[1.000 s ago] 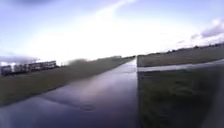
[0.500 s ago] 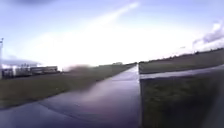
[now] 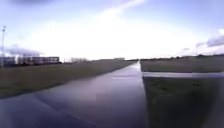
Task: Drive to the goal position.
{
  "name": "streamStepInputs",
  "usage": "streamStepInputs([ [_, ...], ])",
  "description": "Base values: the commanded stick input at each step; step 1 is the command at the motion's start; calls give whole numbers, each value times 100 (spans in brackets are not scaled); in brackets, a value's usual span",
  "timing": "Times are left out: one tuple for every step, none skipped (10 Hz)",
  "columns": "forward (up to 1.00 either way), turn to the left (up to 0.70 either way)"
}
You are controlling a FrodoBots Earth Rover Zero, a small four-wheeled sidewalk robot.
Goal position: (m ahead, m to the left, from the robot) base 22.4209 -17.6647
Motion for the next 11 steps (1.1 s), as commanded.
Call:
streamStepInputs([
  [45, 27],
  [45, 27],
  [45, 27],
  [45, 24],
  [45, 6],
  [45, 0],
  [45, 0],
  [45, 0],
  [45, 0],
  [45, 0],
  [45, 0],
])
